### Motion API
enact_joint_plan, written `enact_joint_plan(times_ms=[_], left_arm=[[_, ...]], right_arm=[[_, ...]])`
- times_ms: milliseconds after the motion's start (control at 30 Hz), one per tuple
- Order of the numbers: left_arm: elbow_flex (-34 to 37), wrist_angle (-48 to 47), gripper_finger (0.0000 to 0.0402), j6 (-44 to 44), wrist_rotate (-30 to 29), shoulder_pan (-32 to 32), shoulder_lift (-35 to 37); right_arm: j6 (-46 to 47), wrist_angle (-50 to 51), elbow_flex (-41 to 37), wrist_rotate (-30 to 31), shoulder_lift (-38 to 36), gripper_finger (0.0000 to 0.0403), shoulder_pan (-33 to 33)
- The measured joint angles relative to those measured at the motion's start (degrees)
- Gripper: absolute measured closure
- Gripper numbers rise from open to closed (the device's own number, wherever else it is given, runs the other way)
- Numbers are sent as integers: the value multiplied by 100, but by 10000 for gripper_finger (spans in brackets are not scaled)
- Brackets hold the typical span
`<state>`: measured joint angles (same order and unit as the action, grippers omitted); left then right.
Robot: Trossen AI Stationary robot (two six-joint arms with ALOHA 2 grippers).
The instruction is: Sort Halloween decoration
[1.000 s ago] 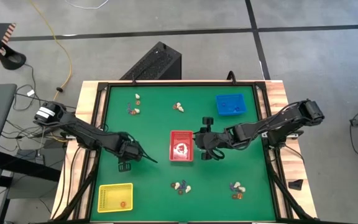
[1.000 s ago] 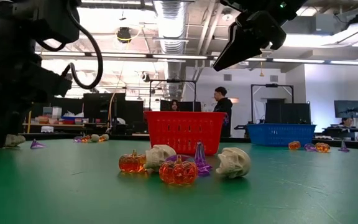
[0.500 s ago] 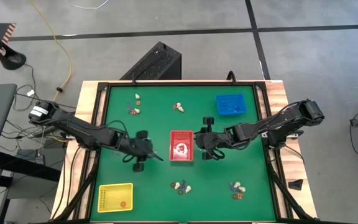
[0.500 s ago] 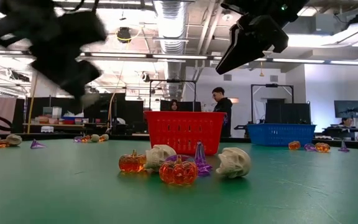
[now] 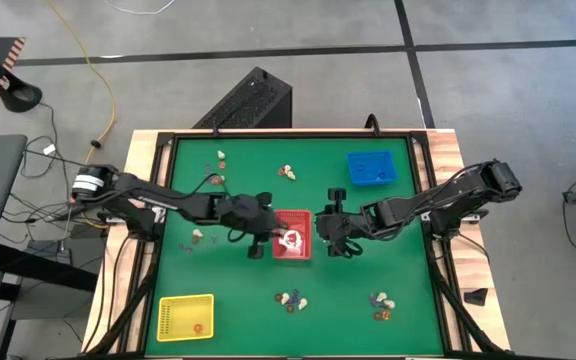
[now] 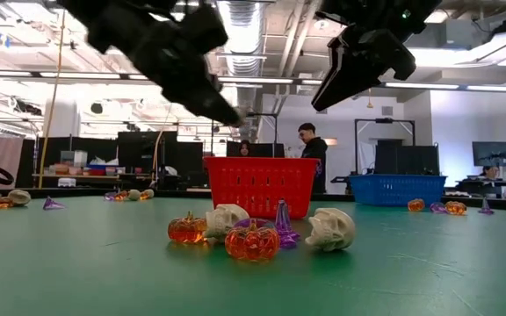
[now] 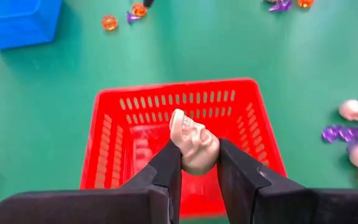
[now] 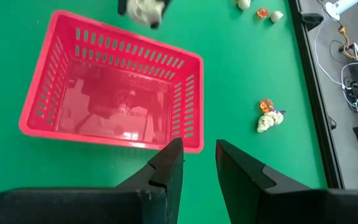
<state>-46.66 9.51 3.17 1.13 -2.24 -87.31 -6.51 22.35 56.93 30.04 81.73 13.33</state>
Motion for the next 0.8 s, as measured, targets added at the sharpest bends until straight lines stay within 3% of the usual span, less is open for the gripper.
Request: enact_joint_plan(times_ms=[267,533,667,800], left_arm=[[-750,-817,312,172,151,190,-642],[-1011,-1171,250,520,31,112,-587],[-1232,-1931,234,524,-138,117,-515],[-1304,-2731,233,692,-318,118,-285]], right_arm=[[-1,147,2,0,0,278,1],[1,270,2,0,0,278,1],[67,367,5,2,-2,278,0],[1148,1622,284,-13,-56,278,6]])
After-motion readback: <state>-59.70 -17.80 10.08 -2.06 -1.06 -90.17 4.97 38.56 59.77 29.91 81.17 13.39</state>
